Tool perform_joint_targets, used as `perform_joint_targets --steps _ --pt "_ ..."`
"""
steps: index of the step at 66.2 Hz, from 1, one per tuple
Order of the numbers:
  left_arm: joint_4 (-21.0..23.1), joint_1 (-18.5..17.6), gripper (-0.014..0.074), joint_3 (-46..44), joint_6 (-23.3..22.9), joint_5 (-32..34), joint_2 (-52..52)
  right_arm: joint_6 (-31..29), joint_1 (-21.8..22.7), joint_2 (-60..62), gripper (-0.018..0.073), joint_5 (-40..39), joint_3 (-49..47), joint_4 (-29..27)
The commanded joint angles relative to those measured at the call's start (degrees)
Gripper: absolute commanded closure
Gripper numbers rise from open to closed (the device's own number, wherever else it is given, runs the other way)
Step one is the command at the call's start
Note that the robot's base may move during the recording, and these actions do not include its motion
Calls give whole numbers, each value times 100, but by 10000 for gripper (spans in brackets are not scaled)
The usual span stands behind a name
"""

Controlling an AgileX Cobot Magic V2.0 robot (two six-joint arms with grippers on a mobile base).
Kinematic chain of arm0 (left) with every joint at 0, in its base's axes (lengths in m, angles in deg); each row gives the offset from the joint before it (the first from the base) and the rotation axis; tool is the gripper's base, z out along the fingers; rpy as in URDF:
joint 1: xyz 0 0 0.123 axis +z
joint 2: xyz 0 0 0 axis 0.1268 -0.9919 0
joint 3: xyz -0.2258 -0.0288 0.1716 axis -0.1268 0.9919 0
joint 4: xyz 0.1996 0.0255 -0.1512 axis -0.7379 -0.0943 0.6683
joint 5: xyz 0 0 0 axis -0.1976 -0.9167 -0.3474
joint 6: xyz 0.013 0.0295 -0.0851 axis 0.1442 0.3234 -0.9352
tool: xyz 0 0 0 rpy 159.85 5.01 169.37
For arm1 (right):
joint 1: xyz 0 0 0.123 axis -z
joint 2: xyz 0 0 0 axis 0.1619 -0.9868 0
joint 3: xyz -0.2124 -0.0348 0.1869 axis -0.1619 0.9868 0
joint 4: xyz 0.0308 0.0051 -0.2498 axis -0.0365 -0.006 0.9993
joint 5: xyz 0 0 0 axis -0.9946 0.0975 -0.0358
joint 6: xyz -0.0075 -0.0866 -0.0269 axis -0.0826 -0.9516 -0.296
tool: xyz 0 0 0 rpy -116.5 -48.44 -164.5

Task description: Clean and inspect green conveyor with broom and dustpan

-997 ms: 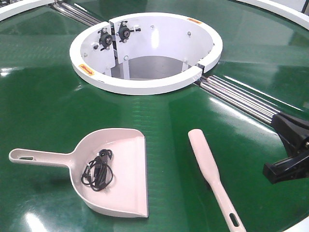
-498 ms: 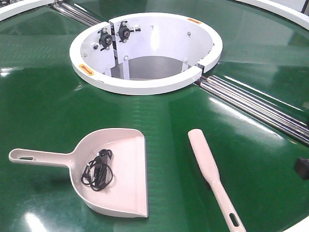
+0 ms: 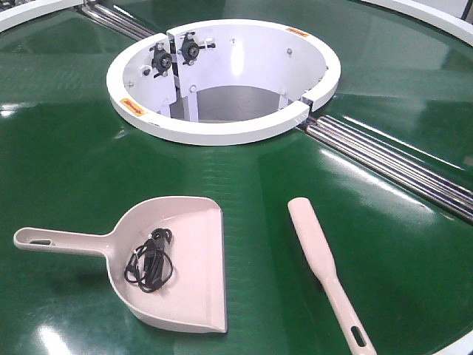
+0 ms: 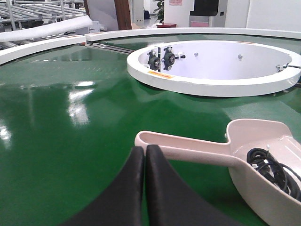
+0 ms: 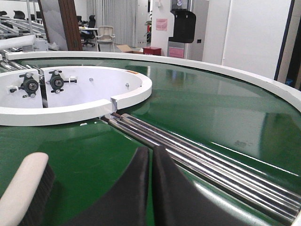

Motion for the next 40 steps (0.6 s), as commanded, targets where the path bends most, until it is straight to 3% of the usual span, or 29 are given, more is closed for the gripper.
perform_joint_targets --steps 1,40 --pt "53 14 619 132 -40 420 84 -5 34 377 564 -303 141 58" --pt "53 14 619 132 -40 420 84 -5 30 350 564 -228 150 58"
